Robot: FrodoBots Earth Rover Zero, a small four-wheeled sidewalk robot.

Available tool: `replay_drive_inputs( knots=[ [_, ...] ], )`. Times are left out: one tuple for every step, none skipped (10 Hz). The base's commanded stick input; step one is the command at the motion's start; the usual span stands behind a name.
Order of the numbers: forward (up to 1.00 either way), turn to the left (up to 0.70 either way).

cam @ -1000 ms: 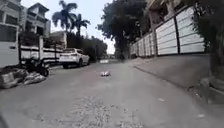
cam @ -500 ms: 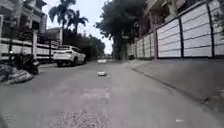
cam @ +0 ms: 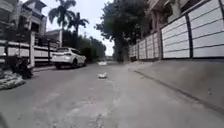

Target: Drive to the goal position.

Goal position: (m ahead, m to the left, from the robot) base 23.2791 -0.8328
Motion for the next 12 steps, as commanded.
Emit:
replay_drive_inputs(
  knots=[
    [1.00, 0.00],
    [1.00, 0.00],
    [1.00, 0.00],
    [1.00, 0.00],
    [1.00, 0.00],
    [1.00, 0.00],
    [1.00, 0.00],
    [1.00, 0.00],
    [1.00, 0.00],
    [1.00, 0.00],
    [1.00, 0.00],
    [1.00, 0.00]
  ],
)
